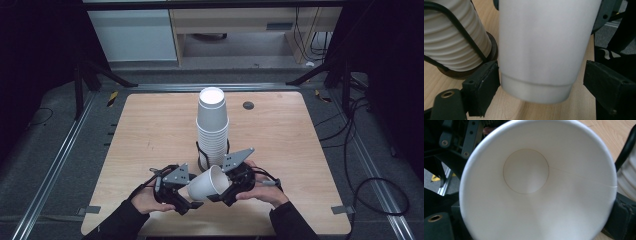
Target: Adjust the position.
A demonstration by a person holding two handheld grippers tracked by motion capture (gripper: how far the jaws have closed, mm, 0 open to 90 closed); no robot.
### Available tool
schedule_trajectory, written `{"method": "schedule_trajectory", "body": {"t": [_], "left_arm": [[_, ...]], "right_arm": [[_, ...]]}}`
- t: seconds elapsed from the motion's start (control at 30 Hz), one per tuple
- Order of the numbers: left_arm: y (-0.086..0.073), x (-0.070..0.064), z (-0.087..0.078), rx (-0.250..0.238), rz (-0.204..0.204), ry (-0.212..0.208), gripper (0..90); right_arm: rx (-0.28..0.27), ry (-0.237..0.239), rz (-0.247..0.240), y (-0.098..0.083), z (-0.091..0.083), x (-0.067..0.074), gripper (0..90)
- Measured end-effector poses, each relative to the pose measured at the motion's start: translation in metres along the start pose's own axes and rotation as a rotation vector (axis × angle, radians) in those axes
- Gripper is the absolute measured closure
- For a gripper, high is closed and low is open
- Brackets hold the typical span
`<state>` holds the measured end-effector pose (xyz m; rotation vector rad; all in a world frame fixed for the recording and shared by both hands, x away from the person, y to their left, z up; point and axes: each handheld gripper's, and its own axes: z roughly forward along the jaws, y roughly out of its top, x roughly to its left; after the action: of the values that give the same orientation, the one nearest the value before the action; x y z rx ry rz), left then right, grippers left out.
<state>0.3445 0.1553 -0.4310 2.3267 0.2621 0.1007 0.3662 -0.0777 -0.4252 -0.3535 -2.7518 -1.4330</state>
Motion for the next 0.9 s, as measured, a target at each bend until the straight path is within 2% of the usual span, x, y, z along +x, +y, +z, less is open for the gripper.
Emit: {"method": "schedule_trajectory", "body": {"t": [0.07,0.1,0.3,0.5,0.7,0.9], "left_arm": [[0.0,-0.001,0.002,0.012,0.007,0.004,13.3],[0.0,-0.002,0.007,0.035,0.009,0.004,13.7],[0.0,-0.003,0.012,0.055,0.002,0.002,16.7],[0.0,-0.003,0.011,0.046,-0.002,0.006,21.7],[0.002,-0.003,0.009,0.042,0.007,0.013,22.6],[0.001,-0.002,0.003,0.012,0.003,0.024,22.8]], "right_arm": [[0.007,0.001,0.0,0.0,0.002,0.0,7.8],[0.019,0.004,-0.002,0.001,0.006,0.001,7.7],[0.027,0.013,-0.01,0.003,0.012,0.004,7.7],[0.017,0.017,-0.01,0.005,0.015,0.006,8.2],[-0.001,0.021,-0.02,0.004,0.014,0.006,6.4],[-0.036,0.022,-0.003,0.005,0.011,0.005,5.2]]}}
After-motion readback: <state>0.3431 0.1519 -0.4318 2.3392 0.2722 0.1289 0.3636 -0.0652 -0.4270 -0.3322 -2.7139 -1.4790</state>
